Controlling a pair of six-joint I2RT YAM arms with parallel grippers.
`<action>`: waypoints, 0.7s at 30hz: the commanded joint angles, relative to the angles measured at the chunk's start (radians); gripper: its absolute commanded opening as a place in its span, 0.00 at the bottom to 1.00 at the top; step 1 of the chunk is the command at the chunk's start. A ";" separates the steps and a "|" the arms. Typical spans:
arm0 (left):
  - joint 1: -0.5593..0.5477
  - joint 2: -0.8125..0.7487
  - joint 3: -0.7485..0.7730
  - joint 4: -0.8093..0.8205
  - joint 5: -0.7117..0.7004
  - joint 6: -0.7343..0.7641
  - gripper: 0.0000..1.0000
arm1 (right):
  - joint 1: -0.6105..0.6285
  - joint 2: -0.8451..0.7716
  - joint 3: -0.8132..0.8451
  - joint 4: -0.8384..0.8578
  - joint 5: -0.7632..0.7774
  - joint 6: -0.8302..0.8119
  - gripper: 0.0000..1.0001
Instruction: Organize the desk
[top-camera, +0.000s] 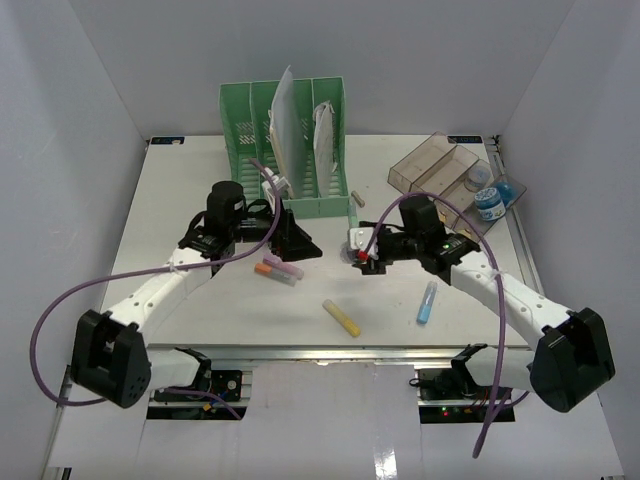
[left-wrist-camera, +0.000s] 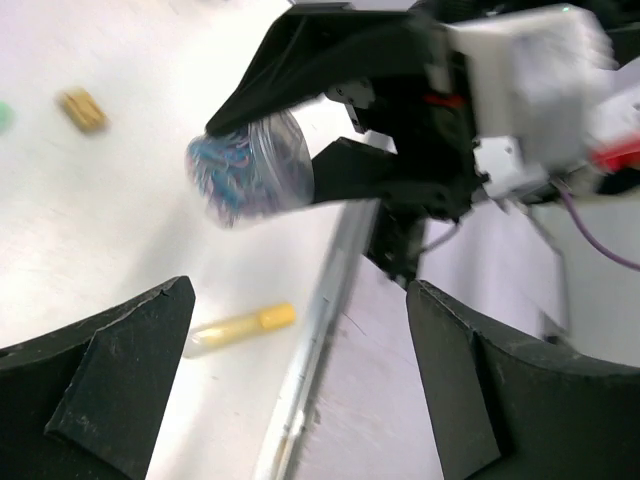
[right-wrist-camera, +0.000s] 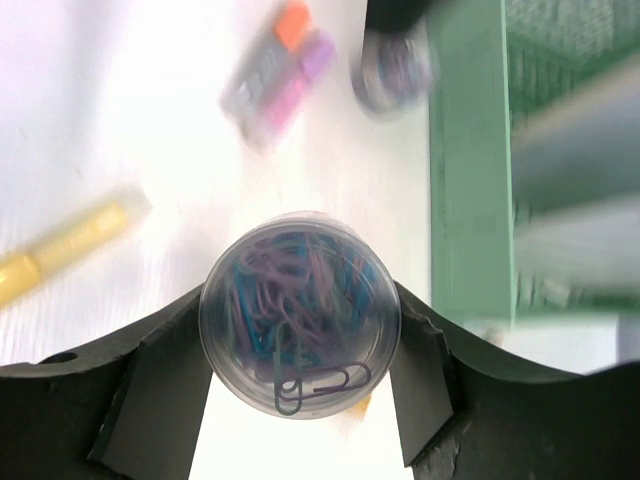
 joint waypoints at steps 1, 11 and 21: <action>0.006 -0.196 0.038 -0.133 -0.213 0.176 0.98 | -0.220 -0.049 -0.067 0.016 -0.089 0.065 0.14; 0.008 -0.435 -0.167 -0.161 -0.467 0.229 0.98 | -0.565 0.131 -0.073 0.509 0.241 0.681 0.08; 0.008 -0.449 -0.164 -0.180 -0.503 0.248 0.98 | -0.658 0.349 0.112 0.632 0.634 0.960 0.16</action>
